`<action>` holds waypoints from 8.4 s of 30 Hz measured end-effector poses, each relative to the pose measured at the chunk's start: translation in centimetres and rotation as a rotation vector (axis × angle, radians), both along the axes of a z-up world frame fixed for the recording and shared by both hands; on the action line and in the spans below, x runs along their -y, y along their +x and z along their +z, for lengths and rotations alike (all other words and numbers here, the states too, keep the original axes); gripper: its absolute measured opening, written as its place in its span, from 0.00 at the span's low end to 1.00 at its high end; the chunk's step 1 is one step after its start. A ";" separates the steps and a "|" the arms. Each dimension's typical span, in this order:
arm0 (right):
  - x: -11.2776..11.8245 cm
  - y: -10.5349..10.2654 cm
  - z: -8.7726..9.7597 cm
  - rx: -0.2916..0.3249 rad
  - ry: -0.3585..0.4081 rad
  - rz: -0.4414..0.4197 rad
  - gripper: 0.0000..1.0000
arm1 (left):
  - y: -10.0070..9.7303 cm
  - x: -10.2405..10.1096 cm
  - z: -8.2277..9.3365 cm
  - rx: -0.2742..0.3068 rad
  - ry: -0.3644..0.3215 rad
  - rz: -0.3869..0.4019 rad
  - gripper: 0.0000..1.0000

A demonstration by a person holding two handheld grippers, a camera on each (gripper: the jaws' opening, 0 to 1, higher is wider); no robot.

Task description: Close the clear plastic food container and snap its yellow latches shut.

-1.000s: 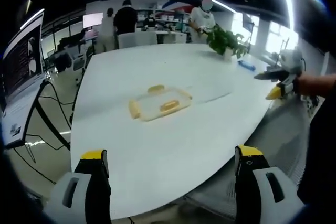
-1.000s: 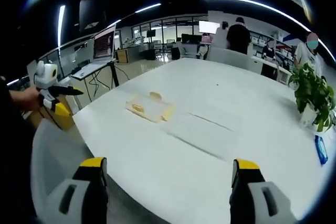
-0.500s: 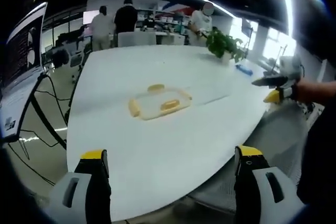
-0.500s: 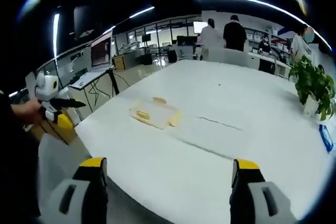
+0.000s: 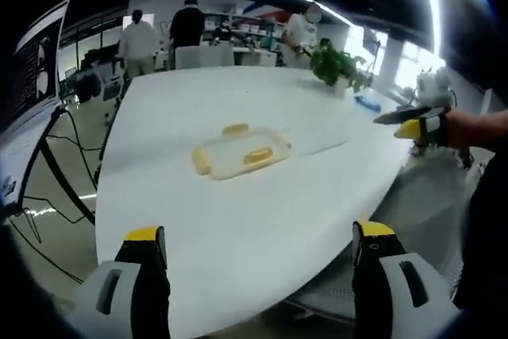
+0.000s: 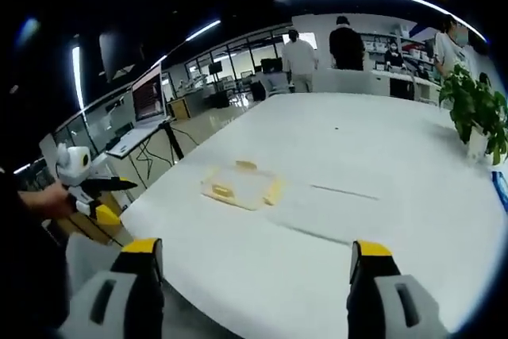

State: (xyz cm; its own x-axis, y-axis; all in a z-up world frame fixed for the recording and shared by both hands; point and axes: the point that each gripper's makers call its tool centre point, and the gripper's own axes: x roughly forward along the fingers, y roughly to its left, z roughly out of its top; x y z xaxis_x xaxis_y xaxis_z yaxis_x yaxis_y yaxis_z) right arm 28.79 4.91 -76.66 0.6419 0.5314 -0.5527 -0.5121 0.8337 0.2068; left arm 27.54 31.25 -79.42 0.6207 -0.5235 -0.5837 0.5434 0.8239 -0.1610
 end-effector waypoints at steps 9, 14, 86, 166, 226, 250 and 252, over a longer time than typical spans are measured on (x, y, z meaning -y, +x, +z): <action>-0.1 0.8 -1.2 -0.006 -0.032 0.053 0.97 | 1.6 0.6 0.2 0.014 -0.005 0.026 0.96; -0.3 1.8 -1.8 -0.025 -0.018 0.032 0.92 | 2.2 0.4 -0.9 -0.004 0.033 0.014 0.96; -6.1 11.5 -6.0 0.225 -0.338 0.624 0.85 | 11.4 2.4 -5.7 0.081 0.308 -0.521 0.99; -8.8 16.1 -11.6 0.006 -0.652 1.129 0.40 | 18.2 1.9 -8.9 -0.077 0.572 -1.032 0.38; -9.6 16.0 -9.4 -0.088 -0.643 1.104 0.36 | 18.4 0.6 -5.9 -0.110 0.637 -0.993 0.36; -8.6 17.2 -2.9 0.034 -0.663 1.040 0.36 | 20.1 1.7 1.1 0.009 0.692 -0.975 0.36; -8.5 17.3 -2.9 0.036 -0.662 1.039 0.36 | 20.1 1.8 1.1 0.011 0.693 -0.975 0.36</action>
State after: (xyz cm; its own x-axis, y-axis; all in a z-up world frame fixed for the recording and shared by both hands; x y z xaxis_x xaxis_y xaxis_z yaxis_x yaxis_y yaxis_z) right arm 46.07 13.43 -79.53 0.1028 0.4228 -0.9004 -0.9911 -0.0337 -0.1290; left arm 47.65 29.43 -78.28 0.1440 -0.3525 -0.9247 0.9861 -0.0267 0.1637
